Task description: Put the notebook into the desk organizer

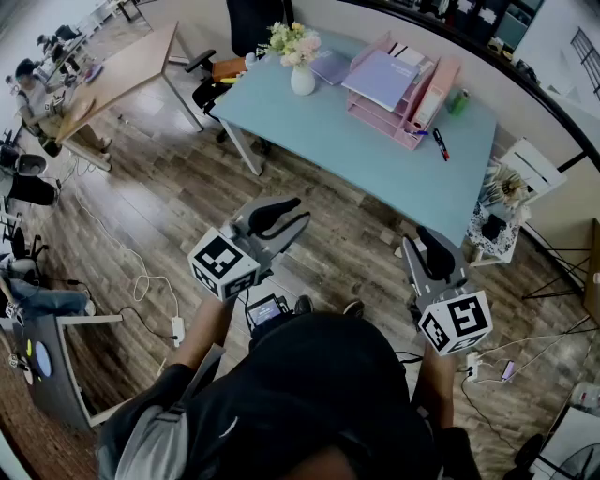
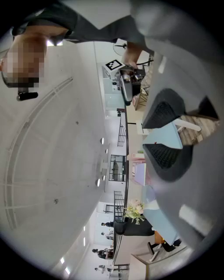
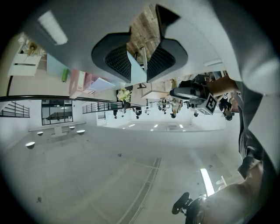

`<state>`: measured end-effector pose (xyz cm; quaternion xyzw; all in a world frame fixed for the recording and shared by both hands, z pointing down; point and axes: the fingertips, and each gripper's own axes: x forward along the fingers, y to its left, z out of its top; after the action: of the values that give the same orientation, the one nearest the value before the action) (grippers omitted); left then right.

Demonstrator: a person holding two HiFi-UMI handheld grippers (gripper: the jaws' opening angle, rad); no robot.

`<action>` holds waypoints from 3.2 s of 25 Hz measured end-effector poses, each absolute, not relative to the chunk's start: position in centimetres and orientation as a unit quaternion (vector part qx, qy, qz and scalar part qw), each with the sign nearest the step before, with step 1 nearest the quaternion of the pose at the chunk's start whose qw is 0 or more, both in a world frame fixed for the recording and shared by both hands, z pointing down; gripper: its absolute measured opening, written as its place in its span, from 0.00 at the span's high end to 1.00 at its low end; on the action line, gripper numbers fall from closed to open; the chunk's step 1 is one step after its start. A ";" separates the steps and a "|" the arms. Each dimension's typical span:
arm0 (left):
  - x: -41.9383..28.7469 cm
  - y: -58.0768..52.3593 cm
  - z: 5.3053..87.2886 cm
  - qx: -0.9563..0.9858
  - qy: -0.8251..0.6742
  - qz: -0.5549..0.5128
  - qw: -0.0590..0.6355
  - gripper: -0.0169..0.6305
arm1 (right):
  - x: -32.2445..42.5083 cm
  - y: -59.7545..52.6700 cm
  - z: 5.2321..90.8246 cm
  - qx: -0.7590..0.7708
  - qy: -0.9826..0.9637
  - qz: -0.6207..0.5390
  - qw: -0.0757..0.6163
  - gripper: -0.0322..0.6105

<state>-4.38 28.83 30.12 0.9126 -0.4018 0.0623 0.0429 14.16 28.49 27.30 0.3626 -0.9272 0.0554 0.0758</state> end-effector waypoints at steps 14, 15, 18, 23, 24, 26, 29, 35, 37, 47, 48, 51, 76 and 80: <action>-8.7 29.3 31.4 0.924 -0.375 0.060 0.052 0.71 | 9.7 29.4 27.4 0.388 -0.918 0.072 0.047 0.80; -8.7 29.3 31.5 0.925 -0.371 0.059 0.052 0.71 | 9.6 29.5 27.3 0.389 -0.917 0.075 0.044 0.80; -8.8 29.0 32.0 0.926 -0.366 0.069 0.053 0.71 | 9.5 29.4 27.2 0.395 -0.915 0.076 0.040 0.80; -7.9 27.7 32.0 0.927 -0.366 0.062 0.056 0.71 | 10.3 27.8 27.3 0.395 -0.915 0.076 0.043 0.80; -7.7 27.3 32.0 0.926 -0.368 0.062 0.056 0.71 | 10.4 27.1 27.3 0.393 -0.915 0.076 0.042 0.80; -7.4 26.3 32.1 0.923 -0.375 0.065 0.057 0.71 | 10.6 25.7 27.2 0.386 -0.919 0.074 0.041 0.80; -7.0 25.0 31.9 0.916 -0.391 0.063 0.058 0.71 | 10.8 23.6 26.9 0.370 -0.925 0.071 0.040 0.80; -6.2 23.4 31.9 0.902 -0.422 0.064 0.067 0.71 | 11.5 20.0 26.4 0.341 -0.937 0.069 0.042 0.80; -6.0 23.0 32.1 0.896 -0.433 0.067 0.072 0.71 | 11.4 19.1 26.4 0.328 -0.941 0.070 0.041 0.80; -4.6 21.0 32.0 0.871 -0.482 0.065 0.069 0.71 | 12.0 14.8 26.9 0.273 -0.958 0.071 0.043 0.80; -4.4 20.8 31.8 0.870 -0.485 0.064 0.067 0.71 | 12.1 14.5 27.0 0.269 -0.960 0.072 0.043 0.80; -3.8 20.4 31.8 0.864 -0.495 0.064 0.069 0.71 | 12.4 13.6 27.0 0.257 -0.963 0.073 0.045 0.80; -5.4 8.7 31.9 0.903 -0.420 0.069 0.061 0.71 | 12.4 5.7 27.6 0.343 -0.934 0.084 0.046 0.80; -7.1 6.1 31.3 0.914 -0.398 0.058 0.059 0.71 | 10.9 4.4 26.9 0.371 -0.924 0.079 0.045 0.80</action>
<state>-7.15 6.10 31.32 0.9138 -0.3978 0.0581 0.0588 10.89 4.37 26.90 0.3711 -0.9241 0.0789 0.0449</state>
